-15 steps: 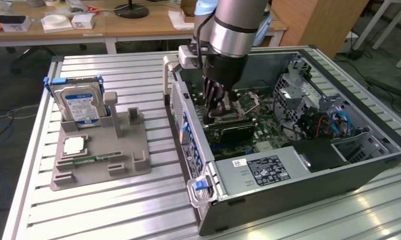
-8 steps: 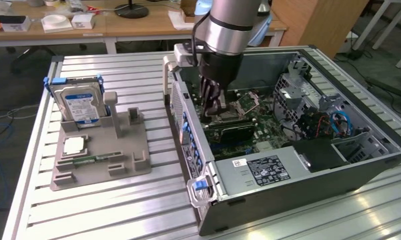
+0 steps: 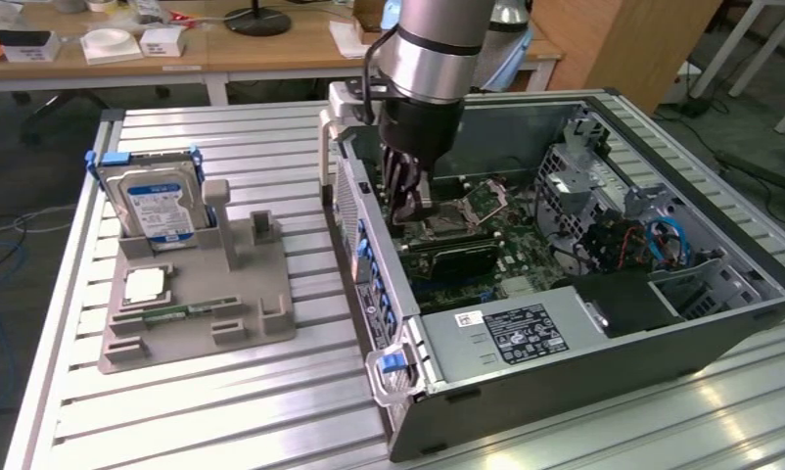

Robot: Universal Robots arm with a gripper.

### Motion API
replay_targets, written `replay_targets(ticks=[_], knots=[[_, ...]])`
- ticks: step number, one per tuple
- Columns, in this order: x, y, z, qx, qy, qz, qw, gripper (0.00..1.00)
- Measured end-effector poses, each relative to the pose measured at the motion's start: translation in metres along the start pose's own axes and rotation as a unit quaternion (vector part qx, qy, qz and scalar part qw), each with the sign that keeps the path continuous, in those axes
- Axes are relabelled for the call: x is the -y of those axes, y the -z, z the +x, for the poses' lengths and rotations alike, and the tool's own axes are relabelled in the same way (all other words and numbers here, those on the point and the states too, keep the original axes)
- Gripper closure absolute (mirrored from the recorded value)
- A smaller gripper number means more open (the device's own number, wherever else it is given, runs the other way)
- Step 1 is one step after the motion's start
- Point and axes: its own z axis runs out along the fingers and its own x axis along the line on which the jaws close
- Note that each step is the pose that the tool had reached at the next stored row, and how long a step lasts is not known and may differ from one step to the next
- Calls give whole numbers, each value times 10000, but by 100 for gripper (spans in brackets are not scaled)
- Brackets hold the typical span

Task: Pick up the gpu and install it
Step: 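Press down on the gpu until it lock into place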

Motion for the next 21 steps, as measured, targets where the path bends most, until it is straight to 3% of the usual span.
replay_targets(ticks=[5, 16, 21], knots=[[-58, -7, 0, 0, 2, 2, 10000, 90], [-59, -7, 11, 0, 0, -2, 10000, 90], [-13, -2, 16, -2, 3, -63, 10000, 90]])
